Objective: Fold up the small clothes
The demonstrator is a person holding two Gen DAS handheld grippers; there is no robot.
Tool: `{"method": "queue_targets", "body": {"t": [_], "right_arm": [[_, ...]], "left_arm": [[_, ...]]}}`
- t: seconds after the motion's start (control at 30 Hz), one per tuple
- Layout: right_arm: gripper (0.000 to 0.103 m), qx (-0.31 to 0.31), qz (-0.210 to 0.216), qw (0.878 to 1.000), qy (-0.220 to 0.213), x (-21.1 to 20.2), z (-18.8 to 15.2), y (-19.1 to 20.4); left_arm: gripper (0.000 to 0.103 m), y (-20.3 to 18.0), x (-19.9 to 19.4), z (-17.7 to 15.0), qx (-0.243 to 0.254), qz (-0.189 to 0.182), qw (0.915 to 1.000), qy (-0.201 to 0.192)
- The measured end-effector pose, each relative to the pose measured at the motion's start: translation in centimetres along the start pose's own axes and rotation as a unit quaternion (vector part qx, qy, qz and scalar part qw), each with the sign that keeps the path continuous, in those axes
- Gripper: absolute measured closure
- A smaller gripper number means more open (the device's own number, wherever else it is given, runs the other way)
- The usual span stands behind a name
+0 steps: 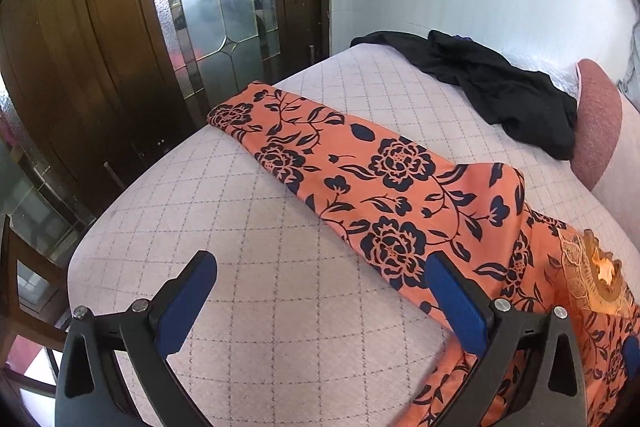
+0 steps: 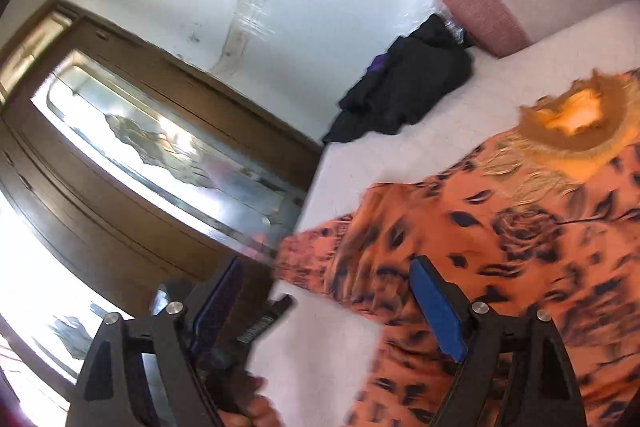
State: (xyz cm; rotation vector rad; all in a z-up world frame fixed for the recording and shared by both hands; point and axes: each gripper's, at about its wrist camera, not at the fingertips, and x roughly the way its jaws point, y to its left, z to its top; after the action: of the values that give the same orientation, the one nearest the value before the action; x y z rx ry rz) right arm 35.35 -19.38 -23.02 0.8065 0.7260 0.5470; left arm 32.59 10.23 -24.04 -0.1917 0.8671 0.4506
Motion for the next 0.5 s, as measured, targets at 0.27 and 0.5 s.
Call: {"method": "queue_targets", "body": {"t": [0.27,0.5], "right_arm": [[0.033,0.066,-0.130,0.989,0.008,-4.4,-1.5,-8.8],[0.076,0.079,-0.206,0.975,0.019,-7.5,-2.9,-14.9]], "left_arm": [[0.000,-0.8,0.7,-0.3,0.022,0.002,0.9997,0.013],[0.000,3.1,3.5,-0.2,-0.075,-0.001,0.9952,0.062]]}}
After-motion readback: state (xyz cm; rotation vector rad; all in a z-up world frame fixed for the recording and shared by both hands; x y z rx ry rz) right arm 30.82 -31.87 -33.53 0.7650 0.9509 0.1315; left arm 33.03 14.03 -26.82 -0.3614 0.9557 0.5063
